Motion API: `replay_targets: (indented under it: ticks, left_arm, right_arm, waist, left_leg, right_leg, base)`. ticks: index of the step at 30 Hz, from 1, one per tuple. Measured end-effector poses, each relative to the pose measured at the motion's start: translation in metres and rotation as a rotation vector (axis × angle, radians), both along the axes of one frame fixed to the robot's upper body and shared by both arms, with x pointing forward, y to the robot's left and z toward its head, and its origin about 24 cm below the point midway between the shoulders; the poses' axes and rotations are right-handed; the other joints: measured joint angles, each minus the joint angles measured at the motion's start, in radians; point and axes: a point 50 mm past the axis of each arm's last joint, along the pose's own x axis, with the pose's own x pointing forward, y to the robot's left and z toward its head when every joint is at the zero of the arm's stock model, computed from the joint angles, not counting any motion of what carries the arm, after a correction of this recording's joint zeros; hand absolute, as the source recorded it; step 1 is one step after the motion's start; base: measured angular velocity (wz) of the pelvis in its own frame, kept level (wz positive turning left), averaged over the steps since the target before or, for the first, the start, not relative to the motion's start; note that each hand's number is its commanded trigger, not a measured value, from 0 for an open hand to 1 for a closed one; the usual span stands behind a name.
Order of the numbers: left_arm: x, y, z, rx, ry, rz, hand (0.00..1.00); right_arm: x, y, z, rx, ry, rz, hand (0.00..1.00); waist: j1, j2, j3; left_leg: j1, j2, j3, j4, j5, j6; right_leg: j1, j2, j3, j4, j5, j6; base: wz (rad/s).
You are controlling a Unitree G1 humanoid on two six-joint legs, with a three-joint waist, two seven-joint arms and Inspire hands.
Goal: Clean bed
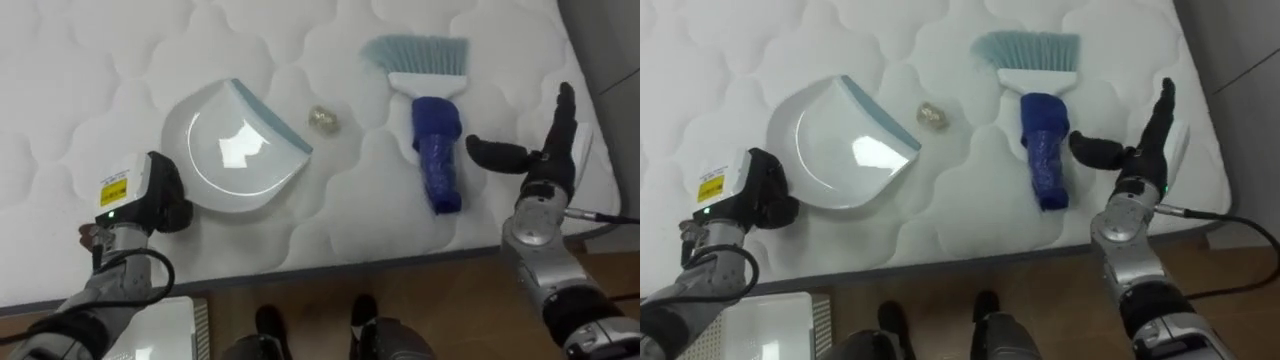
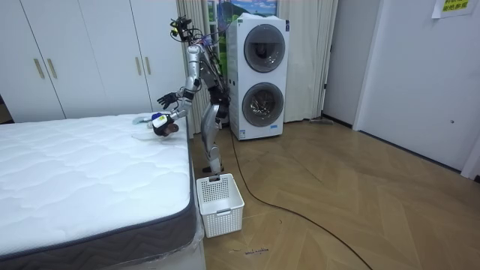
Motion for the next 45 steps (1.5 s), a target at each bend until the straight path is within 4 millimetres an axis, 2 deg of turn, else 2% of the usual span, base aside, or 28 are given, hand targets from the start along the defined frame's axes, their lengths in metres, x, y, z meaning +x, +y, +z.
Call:
replay_targets:
  ticks: [10, 19, 23, 33, 39, 45]
  left_arm:
    - [0.005, -0.003, 0.004, -0.02, -0.006, -0.02, 1.0]
    - [0.008, -0.007, 0.005, -0.012, -0.002, -0.043, 1.0]
    - [0.008, -0.007, 0.005, -0.012, -0.003, -0.046, 1.0]
    - [0.01, -0.013, 0.005, -0.027, 0.001, -0.058, 1.0]
    - [0.011, -0.018, 0.002, -0.043, 0.037, -0.074, 1.0]
    - [0.014, -0.026, 0.004, -0.057, 0.037, -0.097, 1.0]
  right_arm:
    - [-0.004, 0.004, -0.014, 0.067, 0.067, 0.061, 0.0]
    - [-0.003, 0.002, -0.016, 0.109, 0.082, 0.056, 0.0]
    - [-0.003, 0.001, -0.016, 0.135, 0.082, 0.051, 0.0]
    - [0.004, -0.003, -0.015, 0.135, 0.12, 0.073, 0.0]
    - [0.005, -0.003, -0.017, 0.109, 0.154, 0.077, 0.0]
    - [0.005, -0.005, -0.018, 0.093, 0.182, 0.069, 0.0]
  waist:
    - [0.012, 0.012, 0.0049]
    - [0.029, 0.013, 0.0054]
    - [0.034, 0.019, 0.0093]
    - [0.052, 0.02, 0.0126]
    - [0.056, 0.02, 0.0137]
    - [0.083, 0.023, 0.0155]
  left_leg:
    - [-0.007, 0.0, -0.002, -0.007, 0.0, 0.0]
    - [-0.008, 0.002, -0.002, 0.0, 0.0, 0.0]
    - [-0.009, 0.002, -0.005, 0.0, 0.0, 0.001]
    - [-0.019, -0.003, -0.005, 0.004, 0.0, 0.001]
    - [-0.019, -0.015, -0.013, 0.004, 0.0, 0.005]
    - [-0.026, -0.015, -0.015, 0.005, -0.002, 0.007]
  right_leg:
    - [0.003, -0.003, -0.015, -0.012, -0.001, 0.002]
    - [0.003, -0.002, -0.016, -0.008, -0.001, 0.002]
    - [0.002, -0.002, -0.018, -0.007, 0.0, 0.001]
    - [-0.015, -0.01, -0.018, 0.011, -0.001, 0.001]
    - [-0.016, -0.022, -0.018, 0.021, -0.011, 0.006]
    - [-0.02, -0.021, -0.02, 0.021, -0.012, 0.007]
  base:
    - [0.03]
    - [0.0]
    - [0.0]
    - [0.0]
    - [0.06]
    - [0.0]
